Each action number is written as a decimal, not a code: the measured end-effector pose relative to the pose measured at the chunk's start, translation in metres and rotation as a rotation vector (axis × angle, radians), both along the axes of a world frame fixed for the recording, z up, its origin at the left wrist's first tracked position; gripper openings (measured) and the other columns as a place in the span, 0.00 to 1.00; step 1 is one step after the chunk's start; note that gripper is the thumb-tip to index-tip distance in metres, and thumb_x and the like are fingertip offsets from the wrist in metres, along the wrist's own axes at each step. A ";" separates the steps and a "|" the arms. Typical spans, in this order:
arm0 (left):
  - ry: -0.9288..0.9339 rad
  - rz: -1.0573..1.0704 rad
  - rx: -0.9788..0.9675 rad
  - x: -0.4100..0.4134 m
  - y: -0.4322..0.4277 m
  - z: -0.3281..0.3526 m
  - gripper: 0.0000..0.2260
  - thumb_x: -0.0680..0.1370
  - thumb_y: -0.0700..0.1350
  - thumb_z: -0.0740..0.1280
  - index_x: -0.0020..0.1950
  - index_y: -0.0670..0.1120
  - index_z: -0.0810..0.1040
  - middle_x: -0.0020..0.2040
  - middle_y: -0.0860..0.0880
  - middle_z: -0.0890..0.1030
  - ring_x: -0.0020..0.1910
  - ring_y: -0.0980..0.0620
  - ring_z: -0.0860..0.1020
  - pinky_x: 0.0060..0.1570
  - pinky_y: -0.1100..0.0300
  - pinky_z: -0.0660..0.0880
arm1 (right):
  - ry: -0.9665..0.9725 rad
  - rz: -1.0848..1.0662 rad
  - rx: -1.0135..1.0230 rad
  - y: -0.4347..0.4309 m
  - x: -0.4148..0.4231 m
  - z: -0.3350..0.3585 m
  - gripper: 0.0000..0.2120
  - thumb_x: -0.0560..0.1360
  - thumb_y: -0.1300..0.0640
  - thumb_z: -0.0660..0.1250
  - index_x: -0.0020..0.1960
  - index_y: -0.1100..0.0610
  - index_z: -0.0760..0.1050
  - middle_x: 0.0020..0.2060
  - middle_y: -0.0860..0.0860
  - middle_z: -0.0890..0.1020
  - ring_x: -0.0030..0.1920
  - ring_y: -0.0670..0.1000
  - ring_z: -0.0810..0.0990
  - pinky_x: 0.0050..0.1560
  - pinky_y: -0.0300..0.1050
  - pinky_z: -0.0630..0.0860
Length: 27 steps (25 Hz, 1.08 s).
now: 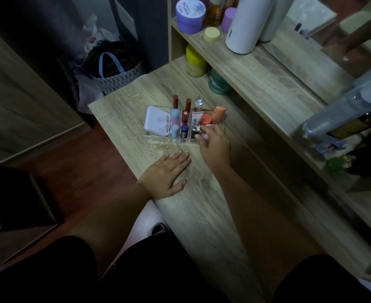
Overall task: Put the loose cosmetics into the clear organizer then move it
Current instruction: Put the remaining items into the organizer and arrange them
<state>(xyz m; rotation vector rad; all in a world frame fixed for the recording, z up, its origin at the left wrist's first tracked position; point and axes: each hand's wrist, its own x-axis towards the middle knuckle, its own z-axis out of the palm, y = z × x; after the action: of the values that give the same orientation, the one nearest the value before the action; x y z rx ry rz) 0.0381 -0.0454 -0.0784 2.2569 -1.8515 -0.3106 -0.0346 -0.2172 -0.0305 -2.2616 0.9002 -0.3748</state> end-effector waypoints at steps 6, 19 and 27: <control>-0.005 0.005 -0.004 -0.001 0.000 0.000 0.28 0.77 0.56 0.58 0.74 0.45 0.61 0.75 0.45 0.64 0.75 0.46 0.60 0.71 0.46 0.61 | 0.020 0.015 -0.035 -0.001 0.001 0.004 0.13 0.76 0.58 0.65 0.59 0.58 0.78 0.56 0.55 0.81 0.58 0.55 0.77 0.59 0.57 0.73; -0.014 0.003 -0.009 0.000 0.000 0.000 0.28 0.77 0.57 0.59 0.73 0.45 0.61 0.74 0.44 0.65 0.74 0.45 0.62 0.71 0.45 0.62 | 0.055 -0.017 -0.089 0.001 0.004 0.001 0.13 0.76 0.56 0.65 0.60 0.56 0.77 0.54 0.54 0.82 0.56 0.55 0.78 0.58 0.53 0.72; 0.050 0.011 -0.025 -0.001 -0.001 0.006 0.28 0.77 0.54 0.61 0.73 0.42 0.62 0.75 0.42 0.64 0.75 0.44 0.61 0.72 0.47 0.58 | 0.028 -0.012 -0.047 0.002 0.001 0.000 0.15 0.74 0.56 0.67 0.60 0.57 0.76 0.55 0.54 0.81 0.57 0.54 0.77 0.59 0.56 0.74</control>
<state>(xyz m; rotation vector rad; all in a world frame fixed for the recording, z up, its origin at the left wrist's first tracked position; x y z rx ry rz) 0.0366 -0.0464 -0.0721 2.2215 -1.8080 -0.3368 -0.0336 -0.2155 -0.0301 -2.3105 0.9283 -0.3735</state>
